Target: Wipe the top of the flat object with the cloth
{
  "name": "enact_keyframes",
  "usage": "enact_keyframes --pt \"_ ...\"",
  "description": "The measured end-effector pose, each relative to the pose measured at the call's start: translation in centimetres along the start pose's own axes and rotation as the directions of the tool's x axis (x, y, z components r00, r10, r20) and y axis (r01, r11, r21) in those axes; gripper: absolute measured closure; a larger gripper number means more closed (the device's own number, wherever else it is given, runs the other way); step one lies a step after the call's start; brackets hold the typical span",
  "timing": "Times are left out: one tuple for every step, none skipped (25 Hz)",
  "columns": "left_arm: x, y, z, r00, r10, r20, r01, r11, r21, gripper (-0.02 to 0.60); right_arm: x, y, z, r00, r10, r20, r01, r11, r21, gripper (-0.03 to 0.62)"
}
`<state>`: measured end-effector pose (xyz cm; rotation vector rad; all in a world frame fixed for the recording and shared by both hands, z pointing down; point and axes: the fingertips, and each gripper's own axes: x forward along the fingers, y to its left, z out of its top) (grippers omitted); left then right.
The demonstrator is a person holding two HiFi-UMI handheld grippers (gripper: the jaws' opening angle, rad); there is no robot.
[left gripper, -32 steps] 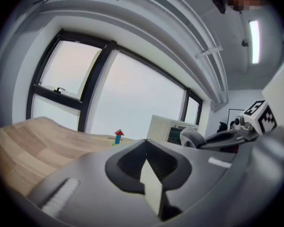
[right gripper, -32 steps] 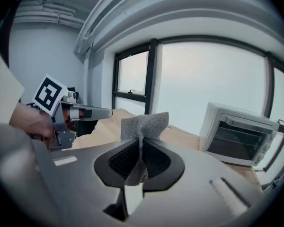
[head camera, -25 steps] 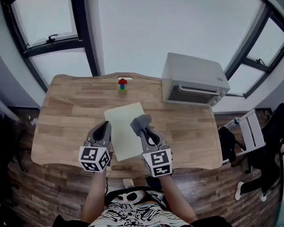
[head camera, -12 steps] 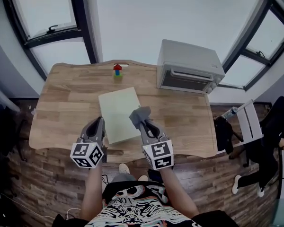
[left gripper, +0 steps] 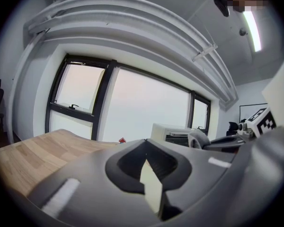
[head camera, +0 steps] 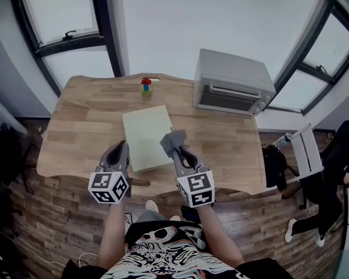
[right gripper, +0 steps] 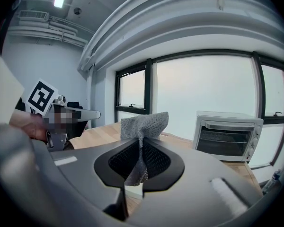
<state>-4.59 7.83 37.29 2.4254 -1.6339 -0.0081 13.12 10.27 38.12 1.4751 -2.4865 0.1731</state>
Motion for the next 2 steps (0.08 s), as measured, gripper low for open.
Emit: enact_keyframes --pt "-0.11 -0.21 0.0 1.0 -0.003 0.001 0.003 1.0 0.002 0.525 -0.16 -0.03 0.0 1.0 -0.002 0.003 0.002 1.0 0.002 0.572" --pt "-0.21 -0.43 -0.01 1.0 -0.007 0.001 0.007 1.0 0.005 0.524 -0.32 -0.06 -0.01 1.0 -0.003 0.006 0.003 1.0 0.005 0.572"
